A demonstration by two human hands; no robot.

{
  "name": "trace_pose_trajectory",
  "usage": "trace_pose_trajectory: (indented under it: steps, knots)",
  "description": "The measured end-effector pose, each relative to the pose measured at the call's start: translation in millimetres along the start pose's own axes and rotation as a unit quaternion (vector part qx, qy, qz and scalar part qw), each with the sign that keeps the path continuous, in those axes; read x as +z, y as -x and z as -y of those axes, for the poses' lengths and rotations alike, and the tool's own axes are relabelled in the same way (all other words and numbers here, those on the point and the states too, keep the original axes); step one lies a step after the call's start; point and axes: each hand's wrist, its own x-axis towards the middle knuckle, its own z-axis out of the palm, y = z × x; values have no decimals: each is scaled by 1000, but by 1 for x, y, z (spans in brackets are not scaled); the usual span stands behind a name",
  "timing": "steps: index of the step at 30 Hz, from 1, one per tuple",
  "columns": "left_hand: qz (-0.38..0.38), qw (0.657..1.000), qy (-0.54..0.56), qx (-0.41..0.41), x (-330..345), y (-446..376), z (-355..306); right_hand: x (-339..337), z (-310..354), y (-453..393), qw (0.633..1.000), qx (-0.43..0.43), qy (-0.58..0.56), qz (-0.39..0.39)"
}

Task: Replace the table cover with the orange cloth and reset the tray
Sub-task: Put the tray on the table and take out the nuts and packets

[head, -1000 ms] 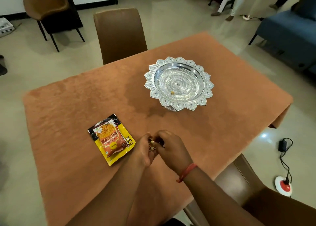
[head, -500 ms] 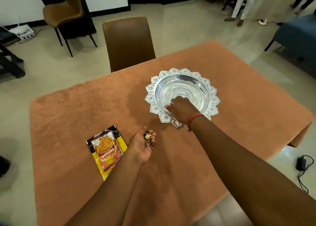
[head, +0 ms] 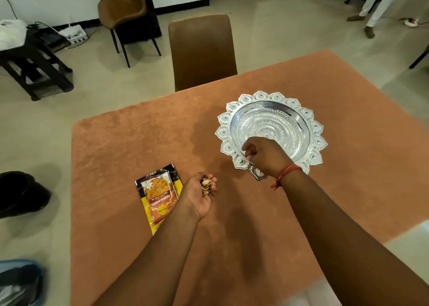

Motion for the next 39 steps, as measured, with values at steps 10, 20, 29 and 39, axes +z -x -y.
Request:
trace_pose_trajectory:
  steps: [10,20,29,39]
  knots:
    - [-15,999,45,17,-48,22,-19,61,115,47,981,-153,-119,32]
    - [-55,987,106,106,-238,104,-81,247,257,127,934,-347,-44,75]
    - [-147,954,187,182,-510,168,-161,453,440,239,849,67,-475,221]
    - [-246,908,201,273,-679,247,-241,580,635,304,704,224,-605,298]
